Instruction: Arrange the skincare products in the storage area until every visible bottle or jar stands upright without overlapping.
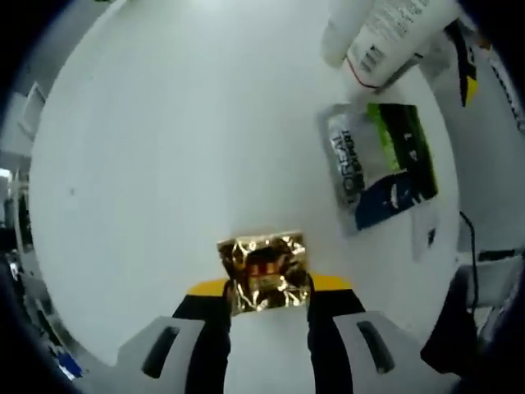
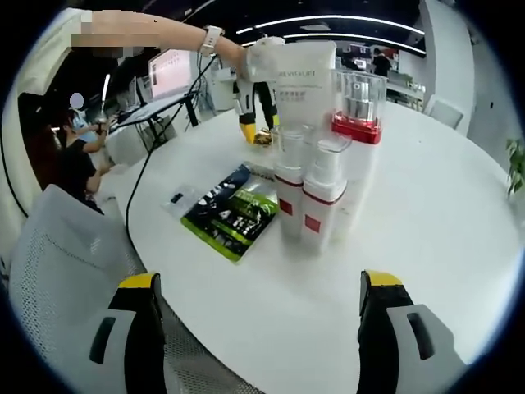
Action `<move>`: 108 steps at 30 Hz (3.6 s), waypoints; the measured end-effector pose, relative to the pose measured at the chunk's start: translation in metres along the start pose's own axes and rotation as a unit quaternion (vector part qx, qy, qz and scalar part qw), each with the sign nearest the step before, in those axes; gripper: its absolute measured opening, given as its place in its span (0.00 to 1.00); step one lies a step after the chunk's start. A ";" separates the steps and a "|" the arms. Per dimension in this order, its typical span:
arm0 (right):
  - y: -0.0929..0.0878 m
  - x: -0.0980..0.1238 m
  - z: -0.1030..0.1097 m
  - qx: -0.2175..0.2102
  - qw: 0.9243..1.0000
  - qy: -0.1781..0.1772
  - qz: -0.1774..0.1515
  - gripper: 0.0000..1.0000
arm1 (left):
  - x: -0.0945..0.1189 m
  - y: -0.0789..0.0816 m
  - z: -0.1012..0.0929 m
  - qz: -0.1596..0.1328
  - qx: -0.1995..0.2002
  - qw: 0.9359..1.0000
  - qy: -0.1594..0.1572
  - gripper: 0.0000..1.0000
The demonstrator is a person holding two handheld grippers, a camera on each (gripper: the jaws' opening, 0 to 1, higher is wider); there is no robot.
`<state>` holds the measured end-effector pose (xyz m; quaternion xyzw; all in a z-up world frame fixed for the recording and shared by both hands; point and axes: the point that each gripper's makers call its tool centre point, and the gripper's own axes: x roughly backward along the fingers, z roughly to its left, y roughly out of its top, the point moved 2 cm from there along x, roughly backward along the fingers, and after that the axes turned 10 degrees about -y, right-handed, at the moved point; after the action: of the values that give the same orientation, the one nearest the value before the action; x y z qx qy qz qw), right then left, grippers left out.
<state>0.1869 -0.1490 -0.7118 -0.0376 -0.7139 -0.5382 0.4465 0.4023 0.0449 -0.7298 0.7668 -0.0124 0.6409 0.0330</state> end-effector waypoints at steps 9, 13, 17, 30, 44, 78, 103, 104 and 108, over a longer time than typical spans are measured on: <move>0.002 0.002 0.005 0.017 1.000 0.004 -0.005 1.00 | 0.001 -0.022 -0.025 0.004 0.076 0.997 0.010 0.32; 0.003 0.003 0.006 0.026 1.000 0.005 -0.009 1.00 | -0.003 -0.033 -0.046 0.017 0.108 0.994 0.003 0.32; 0.004 0.004 0.009 0.033 0.999 0.007 -0.012 0.99 | -0.006 -0.033 -0.063 -0.010 0.152 0.988 0.007 0.32; 0.011 0.018 0.016 0.051 0.998 0.005 -0.028 0.98 | -0.013 -0.047 -0.072 -0.049 0.253 0.965 0.039 0.32; 0.015 0.026 0.022 0.070 0.997 0.014 -0.035 0.98 | -0.035 -0.045 -0.098 -0.063 0.293 0.954 0.029 0.33; 0.007 0.027 0.029 0.068 0.997 0.016 -0.028 0.98 | -0.009 -0.051 -0.103 -0.082 0.169 0.979 0.084 0.39; -0.003 0.025 0.029 0.062 0.998 0.018 -0.008 0.97 | -0.040 -0.054 -0.114 -0.076 0.169 0.982 0.031 0.30; -0.004 0.025 0.029 0.063 0.998 0.019 -0.007 0.97 | -0.041 -0.050 -0.116 -0.086 0.179 0.980 0.024 0.30; -0.003 0.025 0.031 0.065 0.998 0.022 -0.008 0.97 | -0.041 -0.049 -0.111 -0.078 0.205 0.975 0.037 0.35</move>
<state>0.1516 -0.1359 -0.6981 0.0087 -0.7374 -0.4952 0.4593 0.2889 0.1000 -0.7522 0.7318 0.1801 0.6531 -0.0744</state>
